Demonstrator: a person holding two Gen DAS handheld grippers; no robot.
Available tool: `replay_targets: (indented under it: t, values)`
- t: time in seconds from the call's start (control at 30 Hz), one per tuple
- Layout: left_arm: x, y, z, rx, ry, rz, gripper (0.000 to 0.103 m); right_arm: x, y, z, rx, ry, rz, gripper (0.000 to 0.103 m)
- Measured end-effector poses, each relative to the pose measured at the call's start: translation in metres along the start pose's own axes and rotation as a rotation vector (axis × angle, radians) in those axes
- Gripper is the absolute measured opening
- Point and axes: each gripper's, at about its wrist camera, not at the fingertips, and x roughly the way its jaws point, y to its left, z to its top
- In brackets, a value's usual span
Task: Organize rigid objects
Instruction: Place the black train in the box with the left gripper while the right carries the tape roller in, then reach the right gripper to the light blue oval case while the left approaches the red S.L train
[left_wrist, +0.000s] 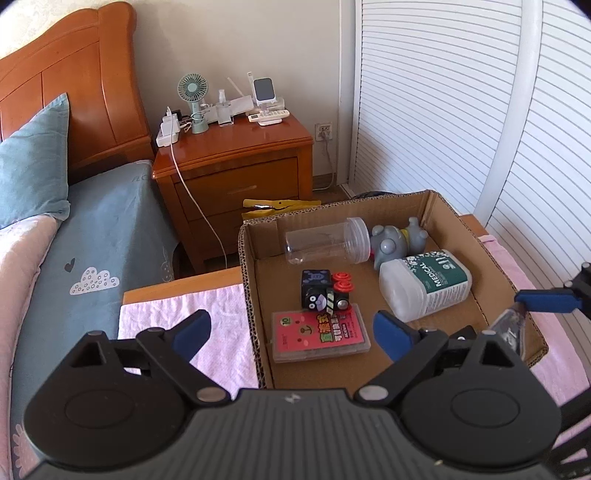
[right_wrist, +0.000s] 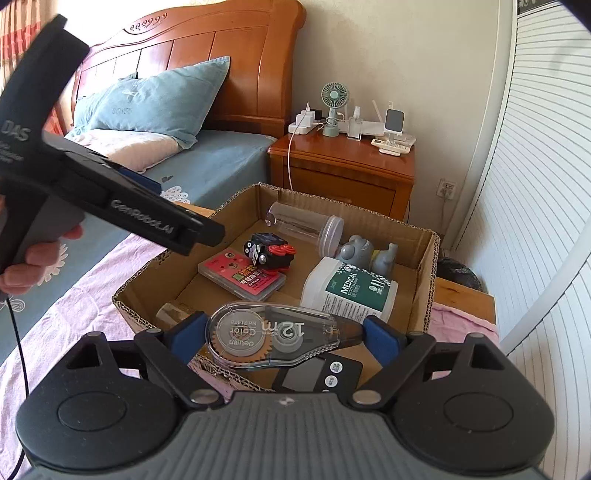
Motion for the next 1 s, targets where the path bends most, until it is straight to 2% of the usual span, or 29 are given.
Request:
replay_targets:
  t: [0.3,0.4,0.43,0.47,0.5,0.57,0.73,1.0]
  values:
    - [-0.039,0.025,-0.015,-0.016,-0.008,0.026,0.095,0.052,0.02,0.03,0.079,0.109,0.004,0.093]
    - [-0.047,0.036,-0.022,-0.027,-0.007,0.038,0.095,0.064,0.031,0.035,0.086,0.115,0.02,0.093]
    - [-0.05,0.039,-0.025,-0.032,-0.008,0.041,0.095,0.065,0.034,0.036,0.088,0.106,0.033,0.094]
    - [-0.052,0.042,-0.027,-0.034,-0.004,0.043,0.095,0.066,0.037,0.038,0.089,0.098,0.053,0.1]
    - [-0.053,0.045,-0.029,-0.037,0.004,0.046,0.095,0.065,0.04,0.038,0.087,0.097,0.071,0.103]
    - [-0.057,0.049,-0.033,-0.048,0.017,0.048,0.095,0.061,0.045,0.039,0.085,0.089,0.07,0.103]
    - [-0.07,0.049,-0.041,-0.065,0.019,0.032,0.095,0.045,0.051,0.037,0.073,0.093,0.019,0.103]
    - [-0.095,0.027,-0.063,-0.059,0.018,0.022,0.095,0.003,0.041,0.018,0.141,0.09,-0.046,0.103]
